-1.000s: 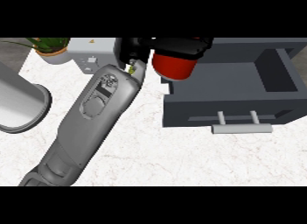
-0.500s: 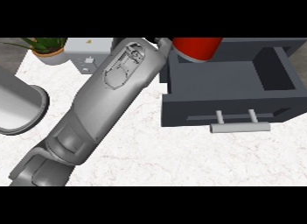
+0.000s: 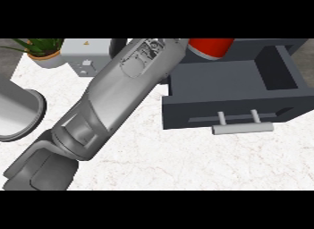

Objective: Pick up the can, place it into the drawer and close the drawer

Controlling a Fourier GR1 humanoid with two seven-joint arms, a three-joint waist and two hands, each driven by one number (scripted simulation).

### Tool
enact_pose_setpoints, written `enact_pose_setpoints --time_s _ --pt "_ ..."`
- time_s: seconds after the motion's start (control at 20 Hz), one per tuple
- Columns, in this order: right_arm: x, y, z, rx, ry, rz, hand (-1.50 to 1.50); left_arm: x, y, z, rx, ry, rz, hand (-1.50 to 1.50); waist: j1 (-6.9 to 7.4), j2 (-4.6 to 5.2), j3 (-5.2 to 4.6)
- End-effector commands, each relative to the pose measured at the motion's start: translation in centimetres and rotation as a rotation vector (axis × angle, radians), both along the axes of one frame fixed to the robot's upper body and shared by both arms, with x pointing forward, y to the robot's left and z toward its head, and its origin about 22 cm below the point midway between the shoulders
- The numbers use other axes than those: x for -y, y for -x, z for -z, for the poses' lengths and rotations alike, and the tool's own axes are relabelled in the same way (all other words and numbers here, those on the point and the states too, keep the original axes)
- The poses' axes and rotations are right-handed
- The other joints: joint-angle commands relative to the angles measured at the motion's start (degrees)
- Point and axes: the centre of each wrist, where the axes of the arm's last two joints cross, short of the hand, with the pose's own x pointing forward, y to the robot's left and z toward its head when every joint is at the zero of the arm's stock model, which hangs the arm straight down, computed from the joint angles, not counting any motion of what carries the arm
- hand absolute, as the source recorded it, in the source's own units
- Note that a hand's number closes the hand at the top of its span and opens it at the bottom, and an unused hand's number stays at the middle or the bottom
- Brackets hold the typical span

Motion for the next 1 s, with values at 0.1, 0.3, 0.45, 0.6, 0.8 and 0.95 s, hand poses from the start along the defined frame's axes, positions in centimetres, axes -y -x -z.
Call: enact_pose_setpoints --time_s 0.1,0.3,0.45,0.6,0.8,0.95 --pt "0.0 -0.9 -0.2 -0.003 0.007 -0.002 -1.5 0.7 -0.2 0.0 -0.034 -0.021 -0.01 1.5 -0.74 0.11 0.04" --pt "0.9 -1.8 0.3 0.001 0.012 0.004 -1.5 -0.2 -1.1 2.0 -0.027 -0.046 -0.028 1.5 -1.18 0.42 0.06" --pt "0.6 -2.8 0.4 0.018 0.021 -0.027 -1.5 0.2 -0.9 2.1 0.008 -0.066 -0.076 1.5 -2.89 0.95 0.15" --pt "0.3 -2.6 0.3 0.042 0.003 -0.013 -1.5 -0.2 -1.2 3.0 0.014 -0.081 -0.078 1.5 -2.27 0.72 0.1" --pt "0.4 -2.7 -0.3 0.03 0.014 -0.049 -1.5 -0.4 -0.9 5.0 0.034 -0.11 -0.086 1.5 -3.18 0.77 0.11" --pt "-0.5 -3.4 -0.6 0.013 0.037 -0.033 -1.5 -0.6 -1.4 4.6 0.023 -0.151 -0.083 1.5 -2.8 0.97 0.06"
